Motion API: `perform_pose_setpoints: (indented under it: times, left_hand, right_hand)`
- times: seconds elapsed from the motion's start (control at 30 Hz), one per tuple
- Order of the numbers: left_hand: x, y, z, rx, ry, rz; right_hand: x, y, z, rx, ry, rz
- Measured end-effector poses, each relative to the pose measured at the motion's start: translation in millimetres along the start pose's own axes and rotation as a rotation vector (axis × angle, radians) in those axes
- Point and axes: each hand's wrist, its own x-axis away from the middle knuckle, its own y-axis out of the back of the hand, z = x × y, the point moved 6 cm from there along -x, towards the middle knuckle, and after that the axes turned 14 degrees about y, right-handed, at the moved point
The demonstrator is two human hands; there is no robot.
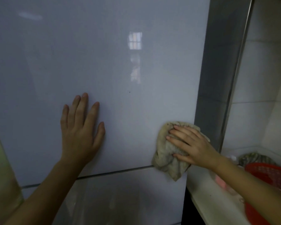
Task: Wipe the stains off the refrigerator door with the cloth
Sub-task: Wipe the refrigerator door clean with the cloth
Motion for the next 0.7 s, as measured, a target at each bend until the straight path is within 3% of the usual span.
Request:
perform_pose_setpoints:
  times: [0.4,0.53,0.7]
  left_hand:
    - [-33.5,18.8,-1.0,-0.025,0.023,-0.045]
    - [-40.7,25.0,4.7,-0.038,0.035,-0.051]
    - [-46.8,33.6,19.5,-0.061,0.038,-0.021]
  right_hand:
    - [-121.9,104.9,-173.3,0.090,-0.192,-0.131]
    - [-149.9,108.8,-176.6,0.032,-0.272,-0.175]
    - [-175.5,100.6,-156.6,-0.028,-0.229,-0.204]
